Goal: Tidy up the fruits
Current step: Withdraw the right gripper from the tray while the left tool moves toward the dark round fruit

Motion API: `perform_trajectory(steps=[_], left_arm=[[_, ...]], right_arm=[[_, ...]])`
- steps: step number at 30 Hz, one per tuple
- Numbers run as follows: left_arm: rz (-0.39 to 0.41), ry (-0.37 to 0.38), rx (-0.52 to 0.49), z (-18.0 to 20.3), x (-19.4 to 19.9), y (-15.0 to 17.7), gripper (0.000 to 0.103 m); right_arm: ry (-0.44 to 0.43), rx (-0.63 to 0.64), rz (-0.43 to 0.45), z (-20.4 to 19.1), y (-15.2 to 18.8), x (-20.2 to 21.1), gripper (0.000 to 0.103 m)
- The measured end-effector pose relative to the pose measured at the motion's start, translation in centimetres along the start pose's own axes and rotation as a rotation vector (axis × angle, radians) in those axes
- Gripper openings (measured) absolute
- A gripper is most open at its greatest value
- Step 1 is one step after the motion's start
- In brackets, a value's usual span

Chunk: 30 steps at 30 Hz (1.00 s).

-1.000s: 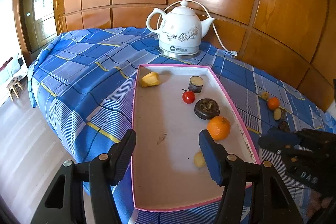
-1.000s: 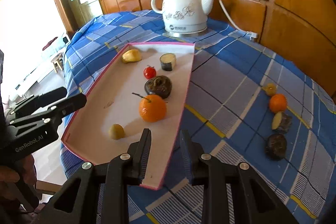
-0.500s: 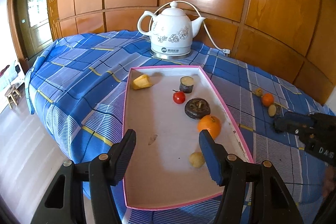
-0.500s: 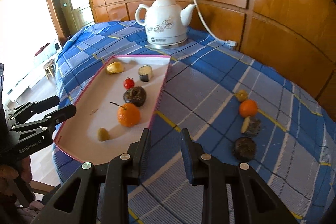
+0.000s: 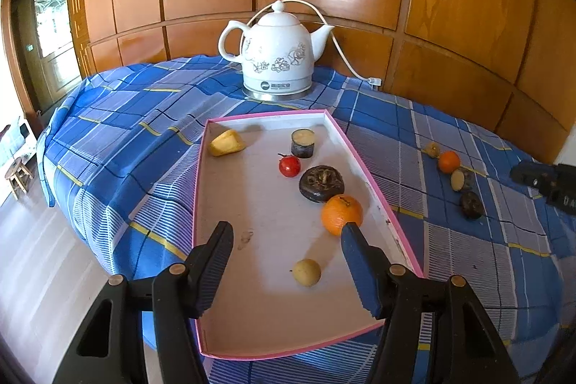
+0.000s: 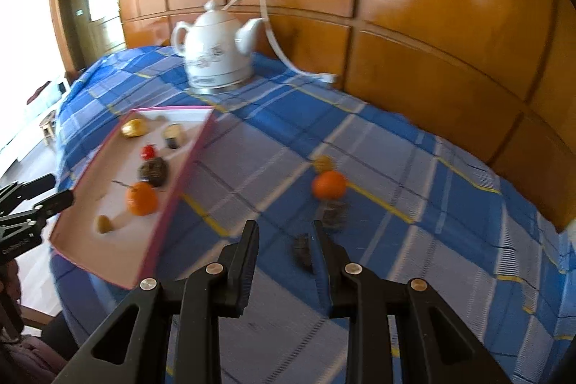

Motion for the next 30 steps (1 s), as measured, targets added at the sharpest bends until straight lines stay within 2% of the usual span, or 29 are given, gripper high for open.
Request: perform_trajectory(steps=[10, 14, 17, 22, 30], left_arm=[[-0.014, 0.004, -0.038, 1.3, -0.5, -0.3, 0.063], [-0.023, 0.006, -0.058, 2.2, -0.9, -0.5, 0.063], [-0.029, 0.013, -0.077, 2.9, -1.3, -0.8, 0.063], [-0.049, 0.043, -0.110, 4.6, -2.5, -1.2, 0.063], [-0.088, 0.147, -0.194, 9.2, -4.6, -2.2, 0.063]], right_arm=[[0.163, -0.113, -0.051, 8.8, 1.0, -2.9, 0.029], [0.198, -0.233, -0.100, 12.3, 3.1, -4.8, 0.029], [0.218, -0.321, -0.171, 14.3, 3.9, -6.0, 0.029], [0.200, -0.419, -0.182, 15.9, 4.2, -5.9, 0.029], [0.192, -0.419, -0.193, 15.5, 4.1, -5.8, 0.029]])
Point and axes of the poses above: each gripper's, at about its wrist camera, not at the fingertips, and x roughly against the way its jaws point, z to its right, y to its underside, the point moved 1 cm from there along -x, roughly the way its jaws point, and after that the axes turned 14 degrees about y, right-handed, at the moved point
